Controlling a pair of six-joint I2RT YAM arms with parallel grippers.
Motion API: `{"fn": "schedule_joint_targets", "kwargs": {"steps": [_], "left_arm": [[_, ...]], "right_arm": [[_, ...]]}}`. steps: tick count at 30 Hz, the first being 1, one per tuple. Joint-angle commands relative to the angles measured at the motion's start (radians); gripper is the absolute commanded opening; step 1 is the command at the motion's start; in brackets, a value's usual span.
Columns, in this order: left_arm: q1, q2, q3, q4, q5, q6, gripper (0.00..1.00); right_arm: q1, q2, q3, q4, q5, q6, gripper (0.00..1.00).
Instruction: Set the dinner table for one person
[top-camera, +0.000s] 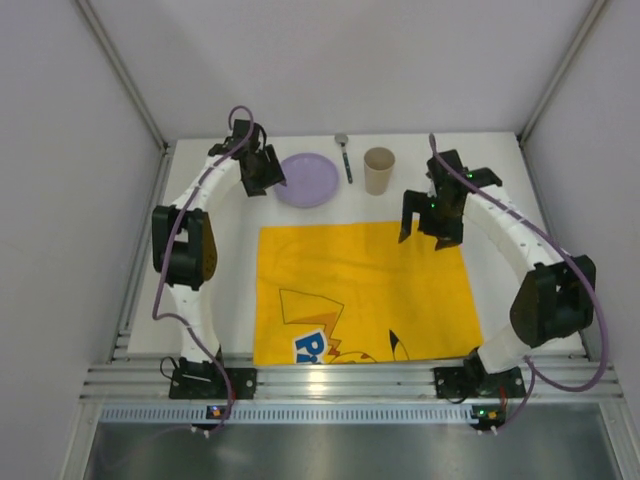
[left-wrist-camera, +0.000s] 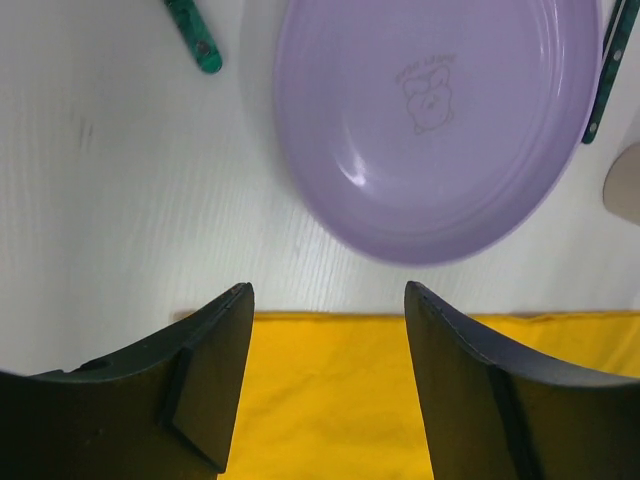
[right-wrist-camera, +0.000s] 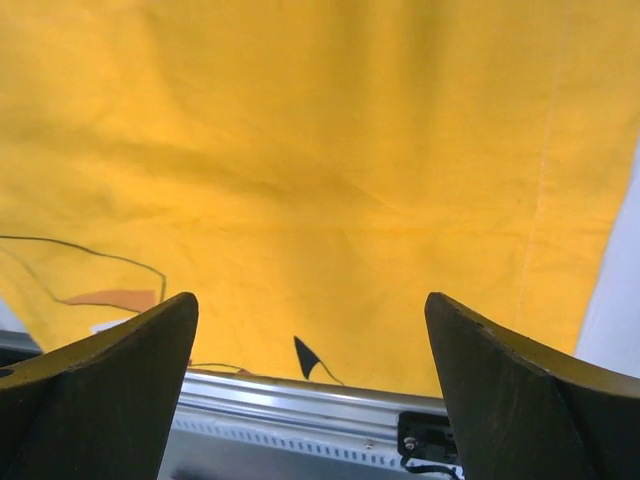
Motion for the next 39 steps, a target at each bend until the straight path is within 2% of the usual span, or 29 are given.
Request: {"fn": "schedule_joint_targets", "kwargs": {"steps": [1, 5, 9, 12, 13, 15, 16, 17, 19, 20, 21, 24, 27, 29, 30, 36, 37, 38, 39], "left_arm": [[-0.02, 0.126, 0.125, -0.007, -0.001, -0.018, 0.67], [-0.02, 0.258, 0.266, -0.045, -0.021, -0.01, 0.65], [-0.02, 0.322, 0.311, -0.05, -0.053, 0.0, 0.64], [-0.02, 0.35, 0.318, -0.039, -0.058, 0.007, 0.59], [-0.02, 0.353, 0.32, -0.035, -0.053, 0.01, 0.48], [-0.02, 0.365, 0.318, -0.029, -0.046, 0.017, 0.34], [-0.022, 0.37, 0.322, -0.027, -0.037, 0.025, 0.1], [-0.02, 0.374, 0.322, -0.029, -0.032, 0.026, 0.0], [-0.02, 0.367, 0.319, -0.033, -0.017, 0.031, 0.0], [-0.02, 0.358, 0.314, -0.035, 0.0, 0.031, 0.0], [-0.023, 0.321, 0.306, -0.033, 0.003, 0.03, 0.0], [-0.036, 0.231, 0.243, -0.009, 0.017, 0.039, 0.0], [-0.054, 0.076, 0.165, -0.006, 0.038, 0.048, 0.0], [-0.065, 0.011, 0.138, -0.021, 0.046, 0.043, 0.0], [-0.074, -0.015, 0.122, -0.026, 0.06, 0.04, 0.0], [-0.126, -0.248, -0.033, -0.091, 0.101, 0.039, 0.0], [-0.134, -0.271, -0.092, -0.099, 0.111, 0.039, 0.0], [-0.152, -0.323, -0.159, -0.111, 0.124, 0.036, 0.0], [-0.161, -0.345, -0.16, -0.112, 0.124, 0.036, 0.0]], "right_arm": [[0.009, -0.104, 0.151, -0.129, 0.05, 0.016, 0.97], [0.006, -0.152, 0.204, -0.198, 0.079, 0.017, 0.97], [-0.005, -0.215, 0.187, -0.206, 0.096, 0.025, 0.98], [-0.017, -0.22, 0.19, -0.174, 0.095, 0.011, 0.99], [-0.019, -0.215, 0.21, -0.143, 0.07, 0.008, 0.99], [-0.02, -0.191, 0.234, -0.091, 0.041, 0.001, 0.99], [-0.022, -0.178, 0.26, -0.024, 0.009, 0.001, 1.0], [-0.022, -0.137, 0.276, 0.012, -0.006, 0.001, 1.0], [-0.024, -0.071, 0.347, 0.105, -0.051, 0.005, 1.0], [-0.025, 0.017, 0.389, 0.124, -0.062, 0.007, 1.0], [-0.027, 0.067, 0.494, 0.135, -0.062, 0.013, 1.0], [-0.033, 0.289, 0.691, 0.127, -0.042, 0.025, 1.0], [-0.053, 0.502, 1.026, 0.068, 0.021, 0.039, 1.0], [-0.068, 0.593, 1.115, 0.043, 0.052, 0.059, 1.0], [-0.085, 0.651, 1.132, 0.04, 0.058, 0.085, 1.0], [-0.094, 0.742, 1.041, 0.112, 0.102, 0.116, 0.98], [-0.091, 0.754, 1.041, 0.121, 0.095, 0.116, 0.97], [-0.085, 0.786, 1.055, 0.118, 0.092, 0.117, 0.91], [-0.083, 0.8, 1.06, 0.118, 0.092, 0.116, 0.87]]}}
